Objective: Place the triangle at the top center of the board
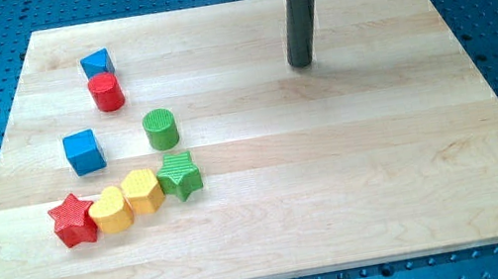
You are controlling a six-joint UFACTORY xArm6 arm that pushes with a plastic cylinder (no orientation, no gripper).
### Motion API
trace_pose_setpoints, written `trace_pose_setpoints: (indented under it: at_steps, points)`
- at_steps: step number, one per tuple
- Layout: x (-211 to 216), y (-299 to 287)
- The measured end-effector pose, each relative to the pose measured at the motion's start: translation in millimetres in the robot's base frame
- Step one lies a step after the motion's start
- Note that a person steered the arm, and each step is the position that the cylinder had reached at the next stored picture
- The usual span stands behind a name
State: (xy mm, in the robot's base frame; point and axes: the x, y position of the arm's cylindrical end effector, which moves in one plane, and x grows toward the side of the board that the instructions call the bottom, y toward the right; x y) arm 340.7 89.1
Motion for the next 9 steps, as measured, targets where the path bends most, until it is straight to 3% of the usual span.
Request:
trace_pose_setpoints:
  at_steps: [3, 5, 7, 8, 9]
  points:
    - [-2.4, 0.0]
    - [7.4, -81.5]
    - [58.7, -264.0]
    - [44.9, -319.9]
    - [-2.3, -314.0]
